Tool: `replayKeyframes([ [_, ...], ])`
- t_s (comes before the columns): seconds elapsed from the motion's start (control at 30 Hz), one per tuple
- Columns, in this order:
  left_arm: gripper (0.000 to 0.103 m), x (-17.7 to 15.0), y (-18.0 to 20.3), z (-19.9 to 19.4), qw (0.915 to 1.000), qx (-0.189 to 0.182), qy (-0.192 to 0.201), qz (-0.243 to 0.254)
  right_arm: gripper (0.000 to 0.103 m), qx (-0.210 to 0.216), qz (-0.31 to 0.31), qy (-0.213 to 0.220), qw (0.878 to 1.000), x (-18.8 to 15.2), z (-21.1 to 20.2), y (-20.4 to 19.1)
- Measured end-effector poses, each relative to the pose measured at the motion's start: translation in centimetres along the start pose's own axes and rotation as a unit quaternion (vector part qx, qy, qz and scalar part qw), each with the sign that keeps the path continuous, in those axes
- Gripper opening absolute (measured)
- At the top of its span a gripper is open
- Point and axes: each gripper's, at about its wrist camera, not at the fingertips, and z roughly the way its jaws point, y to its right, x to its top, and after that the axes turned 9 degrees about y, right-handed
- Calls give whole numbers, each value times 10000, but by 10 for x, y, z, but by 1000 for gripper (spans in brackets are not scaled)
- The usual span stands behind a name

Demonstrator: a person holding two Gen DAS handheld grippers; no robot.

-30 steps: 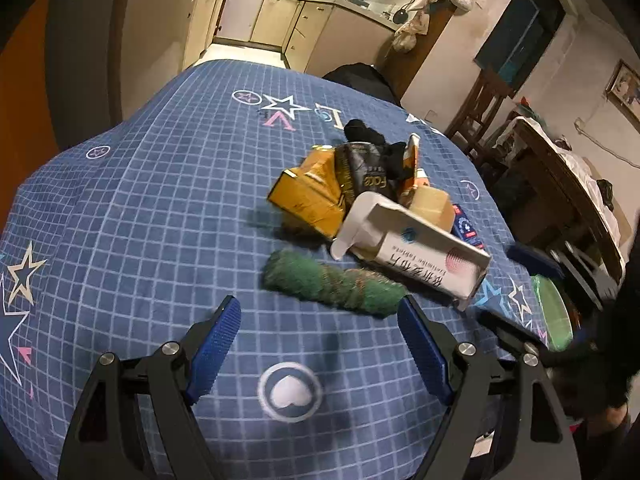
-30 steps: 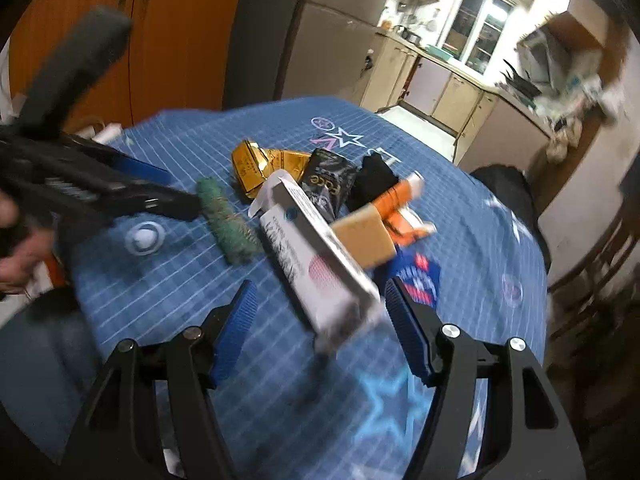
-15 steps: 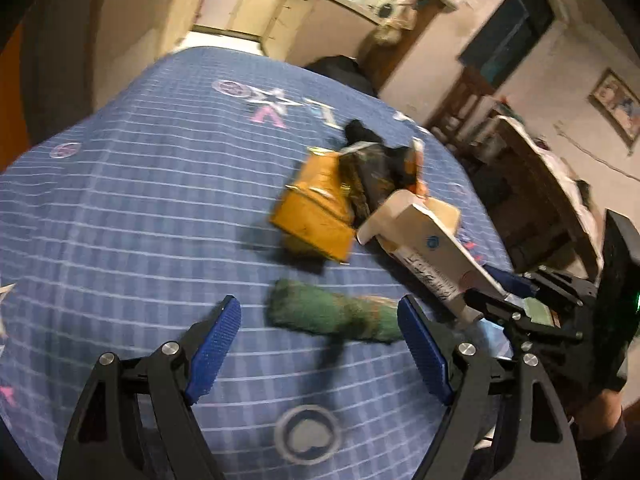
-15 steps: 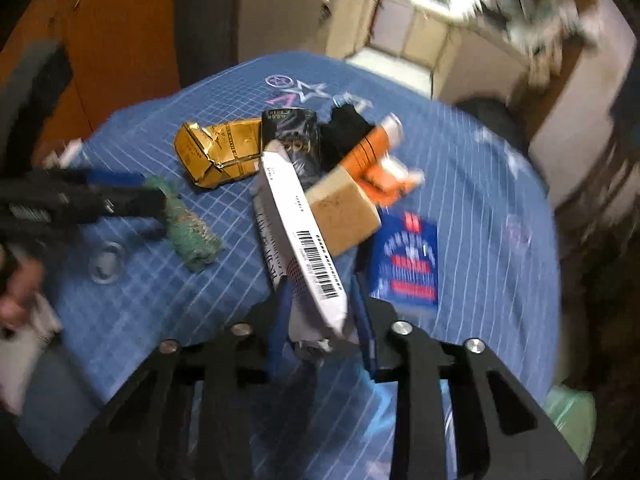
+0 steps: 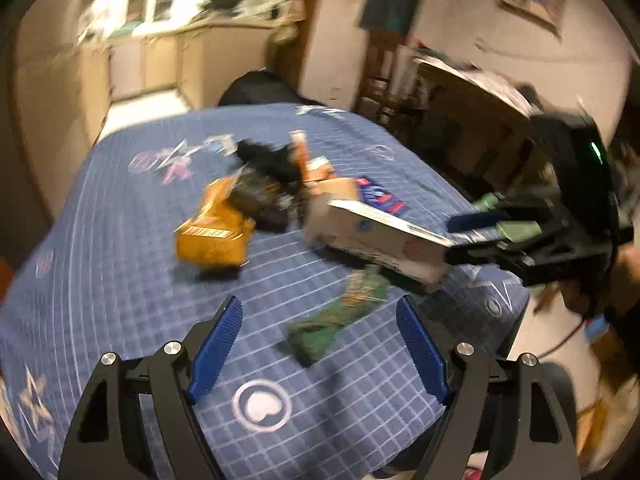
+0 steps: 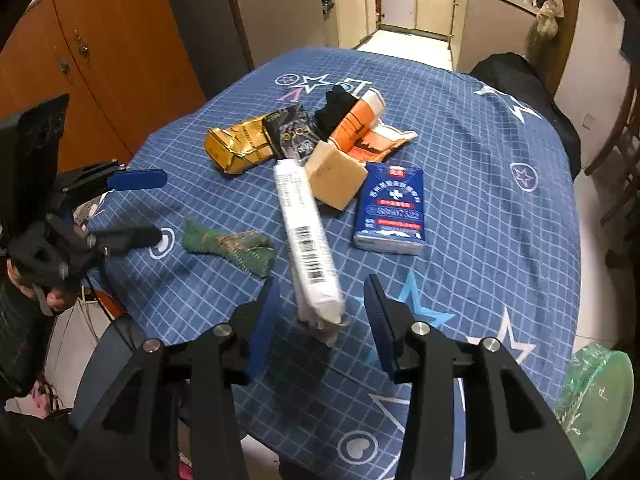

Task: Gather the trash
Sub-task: 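Grasp the green scrubber with the left tool while the right tool grasps the white box, then carry scrubber and white box over the bin and open both tools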

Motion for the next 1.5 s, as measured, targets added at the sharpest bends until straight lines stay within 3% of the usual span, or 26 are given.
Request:
replayKeyframes([
  [0.13, 78, -4, 37, 17, 9939, -52, -193, 1081, 44, 13, -243, -106, 9996, 7, 10, -9],
  [0.2, 66, -6, 35, 36, 9928, -26, -418, 1126, 44, -60, -287, -132, 9995, 11, 17, -7],
  [0.23, 49, -8, 32, 47, 9925, 11, -561, 1087, 44, -64, -286, -145, 9995, 12, 19, -6],
  [0.3, 33, -14, 26, 63, 9926, 21, -742, 957, 44, -51, -258, -177, 9995, 15, 23, -2],
  [0.67, 32, -29, 27, 55, 9951, -35, -494, 859, 44, 327, -139, -336, 9988, 24, 41, 7],
  [0.9, 32, -28, 35, 56, 9932, -63, -543, 1030, 44, 424, -104, -517, 9977, 29, 54, 4],
  [0.97, 27, -29, 36, 54, 9931, -9, -541, 1038, 40, 422, -105, -569, 9974, 31, 59, 4],
  [1.13, 25, -34, 31, 42, 9945, 184, -506, 893, 20, 290, -217, -724, 9967, 29, 71, -3],
  [1.23, 24, -38, 26, 27, 9962, 369, -357, 699, 16, 142, -197, -482, 9985, 23, 61, -7],
  [1.5, 24, -26, 20, -12, 9960, 809, 351, -147, 16, -173, 481, 715, 9961, -7, -14, 1],
])
